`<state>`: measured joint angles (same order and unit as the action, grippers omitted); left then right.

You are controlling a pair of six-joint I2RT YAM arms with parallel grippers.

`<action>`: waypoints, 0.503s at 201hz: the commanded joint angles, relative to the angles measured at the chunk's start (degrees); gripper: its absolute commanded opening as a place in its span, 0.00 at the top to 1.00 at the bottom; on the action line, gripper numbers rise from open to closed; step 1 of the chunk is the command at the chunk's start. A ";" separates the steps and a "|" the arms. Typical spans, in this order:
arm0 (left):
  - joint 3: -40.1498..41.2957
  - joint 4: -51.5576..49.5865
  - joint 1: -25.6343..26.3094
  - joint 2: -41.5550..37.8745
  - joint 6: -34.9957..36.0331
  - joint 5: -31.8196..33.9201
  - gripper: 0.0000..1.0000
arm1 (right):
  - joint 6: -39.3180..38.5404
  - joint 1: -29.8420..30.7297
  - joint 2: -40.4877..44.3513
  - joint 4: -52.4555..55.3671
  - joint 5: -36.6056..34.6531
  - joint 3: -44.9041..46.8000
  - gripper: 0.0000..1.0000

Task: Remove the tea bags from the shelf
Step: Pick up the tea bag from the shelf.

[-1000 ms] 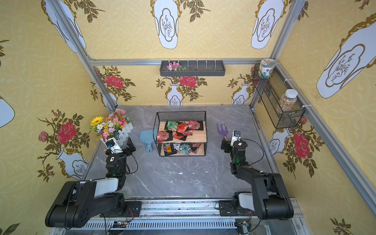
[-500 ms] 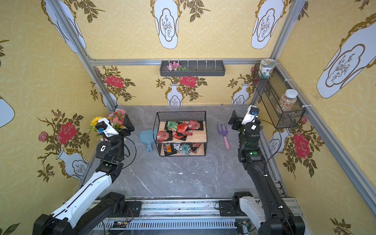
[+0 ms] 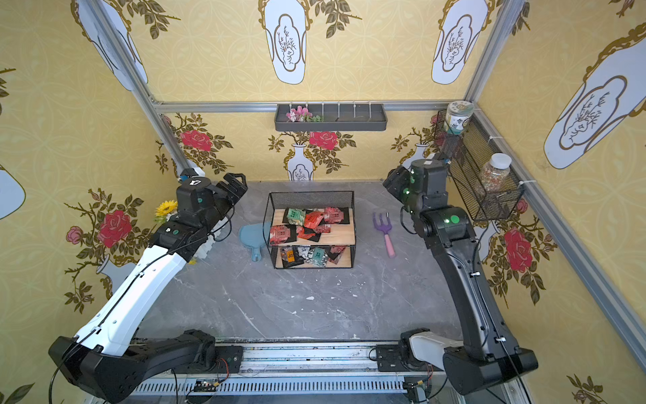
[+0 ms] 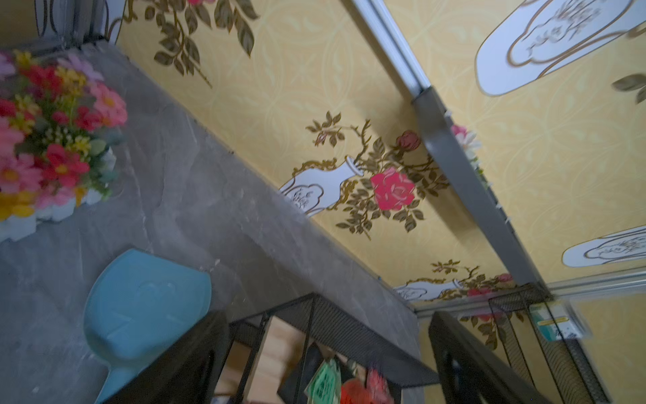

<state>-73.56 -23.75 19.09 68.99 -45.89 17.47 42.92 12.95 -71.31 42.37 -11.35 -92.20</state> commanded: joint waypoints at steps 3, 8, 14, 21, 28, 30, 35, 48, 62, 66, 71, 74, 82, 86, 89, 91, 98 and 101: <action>-0.52 -16.10 0.23 -1.12 -3.24 -3.70 0.14 | -1.49 5.79 -1.12 10.97 -6.74 -2.42 0.29; -0.66 -17.34 0.19 -1.51 -3.18 -3.48 0.15 | -1.75 7.44 -1.41 11.63 -7.79 -2.71 0.30; -0.62 -18.40 0.16 -2.17 -2.72 -3.37 0.16 | -2.23 9.50 -1.82 12.33 -8.93 -3.30 0.30; -0.86 -19.43 0.08 -2.79 -2.18 -3.56 0.19 | -2.91 11.75 -2.34 13.21 -10.13 -3.84 0.30; -1.02 -19.82 0.02 -3.34 -1.43 -4.35 0.21 | -3.33 13.75 -3.08 14.24 -10.92 -4.90 0.30; -1.05 -19.84 0.06 -3.45 -1.23 -4.70 0.22 | -3.49 14.29 -3.32 14.50 -11.02 -5.22 0.30; -1.13 -19.74 0.10 -3.67 -0.70 -5.73 0.23 | -3.85 15.61 -3.93 15.22 -11.42 -5.91 0.30; -1.56 -19.16 0.07 -3.86 0.78 -8.68 0.26 | -4.63 18.94 -5.34 16.66 -12.44 -7.45 0.31; -2.06 -18.55 0.10 -3.53 1.91 -12.81 0.32 | -5.07 22.03 -6.46 17.55 -13.53 -8.42 0.32; -2.22 -18.49 0.16 -3.32 2.37 -13.67 0.34 | -5.31 22.73 -6.72 17.48 -13.60 -8.56 0.33; -2.33 -18.44 0.21 -3.11 2.86 -15.06 0.36 | -5.55 23.57 -7.15 17.48 -13.59 -8.83 0.34; -2.39 -18.44 0.28 -3.00 3.21 -15.68 0.38 | -5.59 23.90 -7.44 17.55 -13.63 -9.05 0.35; -2.55 -18.53 0.62 -2.59 4.08 -17.05 0.40 | -5.67 24.92 -8.26 18.23 -13.48 -9.81 0.36; -2.64 -18.53 0.89 -2.48 4.14 -17.43 0.41 | -5.72 25.35 -8.92 18.54 -13.36 -10.23 0.37; -2.68 -18.60 1.08 -2.35 4.14 -17.66 0.41 | -5.66 25.52 -9.36 18.81 -13.28 -10.61 0.37; -2.78 -18.68 1.24 -2.28 4.89 -17.78 0.42 | -5.70 25.76 -9.70 18.96 -13.09 -10.93 0.37; -2.94 -18.98 1.72 -2.01 6.03 -18.00 0.44 | -5.73 26.30 -10.53 19.71 -12.81 -11.79 0.38; -3.03 -19.16 1.98 -1.92 6.21 -17.95 0.45 | -5.67 26.64 -11.05 20.00 -12.64 -12.20 0.39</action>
<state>-76.05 -41.89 19.92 66.30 -43.86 4.43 38.46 37.71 -79.92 59.66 -22.83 -102.10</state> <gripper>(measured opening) 0.579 0.624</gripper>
